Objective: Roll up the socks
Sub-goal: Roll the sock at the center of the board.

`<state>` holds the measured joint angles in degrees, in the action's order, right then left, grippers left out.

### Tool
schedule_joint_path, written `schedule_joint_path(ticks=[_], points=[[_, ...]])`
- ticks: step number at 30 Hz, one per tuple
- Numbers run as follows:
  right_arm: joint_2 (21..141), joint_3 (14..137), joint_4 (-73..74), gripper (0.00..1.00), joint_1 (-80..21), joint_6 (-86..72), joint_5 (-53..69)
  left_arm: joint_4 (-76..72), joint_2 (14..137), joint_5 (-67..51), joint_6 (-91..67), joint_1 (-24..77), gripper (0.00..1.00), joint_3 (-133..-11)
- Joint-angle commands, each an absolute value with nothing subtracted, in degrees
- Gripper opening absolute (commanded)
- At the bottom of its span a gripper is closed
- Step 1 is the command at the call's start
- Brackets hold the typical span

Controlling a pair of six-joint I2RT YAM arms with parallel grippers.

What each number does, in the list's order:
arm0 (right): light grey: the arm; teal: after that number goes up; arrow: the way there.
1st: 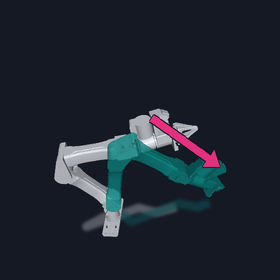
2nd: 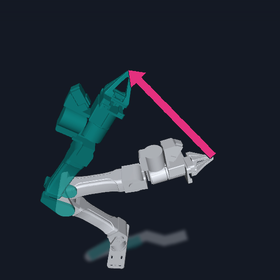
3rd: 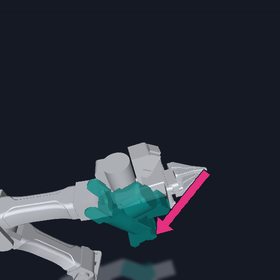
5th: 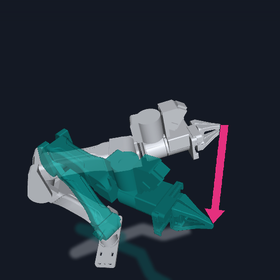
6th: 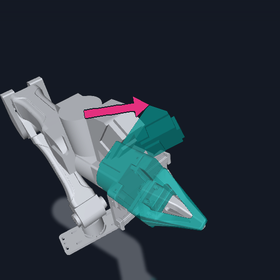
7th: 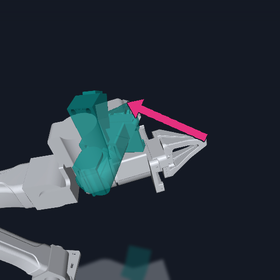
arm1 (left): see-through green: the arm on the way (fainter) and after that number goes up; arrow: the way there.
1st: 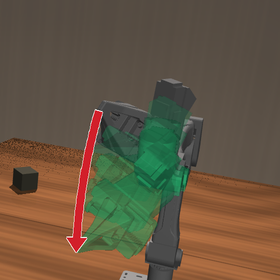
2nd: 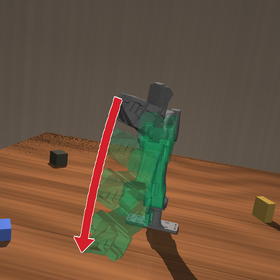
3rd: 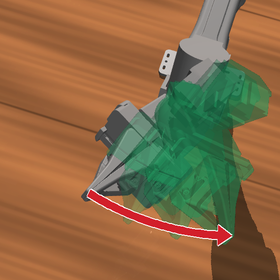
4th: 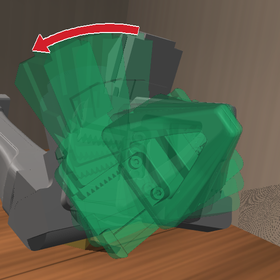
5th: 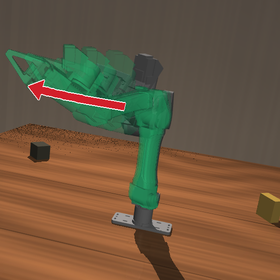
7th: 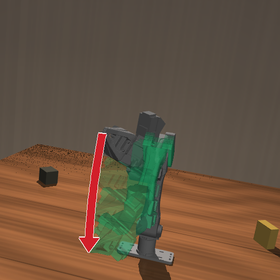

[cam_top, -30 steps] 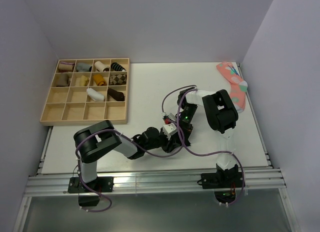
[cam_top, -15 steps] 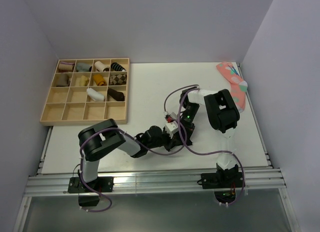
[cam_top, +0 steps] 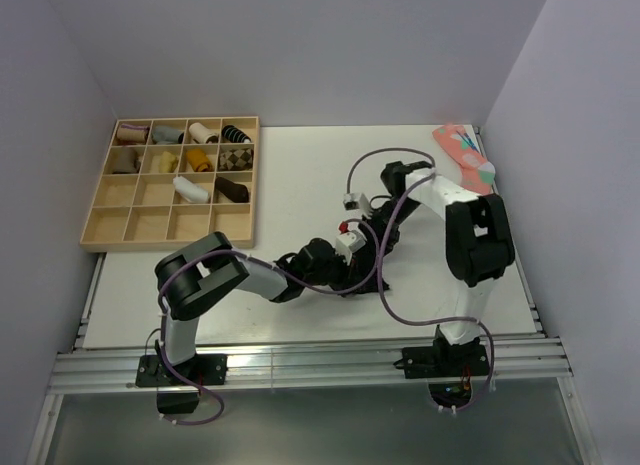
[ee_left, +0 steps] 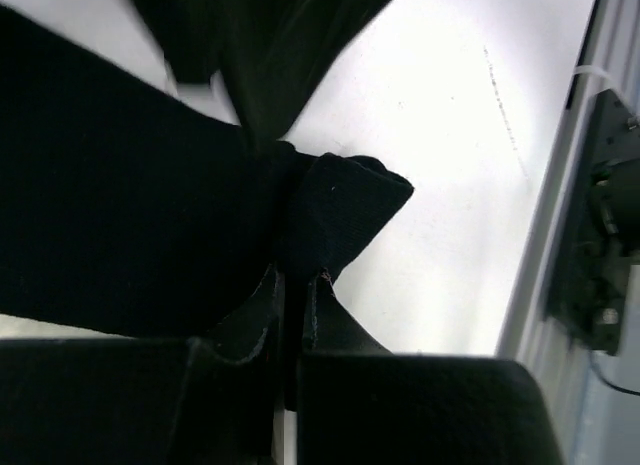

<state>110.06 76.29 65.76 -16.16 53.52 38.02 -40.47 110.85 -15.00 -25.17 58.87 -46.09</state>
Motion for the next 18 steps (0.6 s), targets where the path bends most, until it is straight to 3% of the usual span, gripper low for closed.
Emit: schedule_joint_path(ticks=[1,7,18], points=[[103.2,74.1,60.4,0.41,-12.5,54.2,41.6,-27.8,111.9,-21.0,-30.7,57.3,0.00,-46.8],[98.0,69.2,60.2,0.41,-7.7,62.5,43.3,-22.4,113.1,-28.6,-37.3,53.1,0.00,-50.1],[86.1,58.6,58.3,0.44,-7.6,76.5,43.7,-15.0,118.8,-40.2,-45.3,48.8,0.00,-58.2]])
